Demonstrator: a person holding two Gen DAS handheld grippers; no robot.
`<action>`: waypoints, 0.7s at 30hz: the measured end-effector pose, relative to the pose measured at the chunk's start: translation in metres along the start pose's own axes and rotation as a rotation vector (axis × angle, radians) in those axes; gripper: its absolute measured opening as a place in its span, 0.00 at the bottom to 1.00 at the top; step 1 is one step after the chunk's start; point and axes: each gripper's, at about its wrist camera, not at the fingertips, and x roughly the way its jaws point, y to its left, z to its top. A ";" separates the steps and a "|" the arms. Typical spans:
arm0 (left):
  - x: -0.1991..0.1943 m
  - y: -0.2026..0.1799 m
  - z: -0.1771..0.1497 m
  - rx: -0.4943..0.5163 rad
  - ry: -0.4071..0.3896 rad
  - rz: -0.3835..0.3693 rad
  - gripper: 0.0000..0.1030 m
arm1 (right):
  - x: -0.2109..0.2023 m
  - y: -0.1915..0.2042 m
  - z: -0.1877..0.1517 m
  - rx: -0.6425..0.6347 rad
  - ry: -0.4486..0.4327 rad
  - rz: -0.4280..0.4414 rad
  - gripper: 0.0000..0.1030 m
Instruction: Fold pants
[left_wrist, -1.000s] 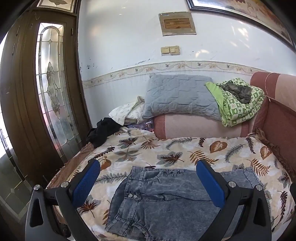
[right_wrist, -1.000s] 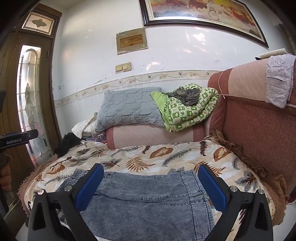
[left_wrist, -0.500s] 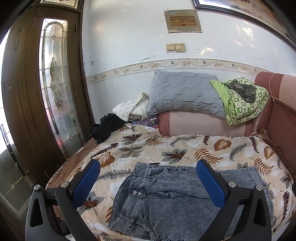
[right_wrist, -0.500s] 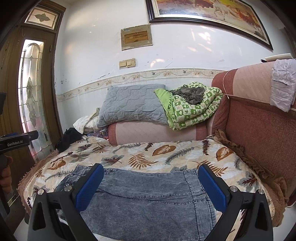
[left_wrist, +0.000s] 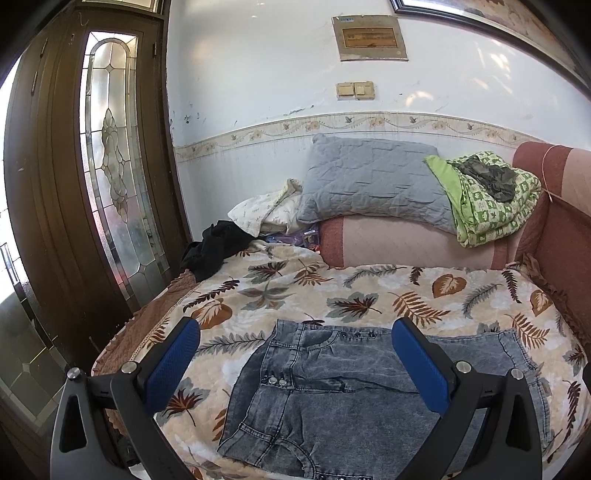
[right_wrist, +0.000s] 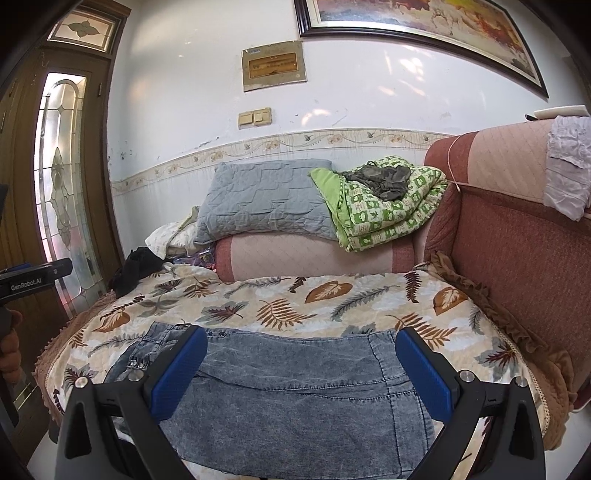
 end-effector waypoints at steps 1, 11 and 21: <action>0.001 0.000 0.000 0.000 0.003 0.001 1.00 | 0.001 0.000 0.000 0.001 0.004 0.000 1.00; 0.010 -0.001 -0.002 -0.002 0.026 0.000 1.00 | 0.009 0.002 -0.003 -0.002 0.022 -0.002 1.00; 0.017 -0.003 -0.006 0.002 0.043 -0.002 1.00 | 0.017 0.004 -0.005 -0.014 0.040 -0.022 1.00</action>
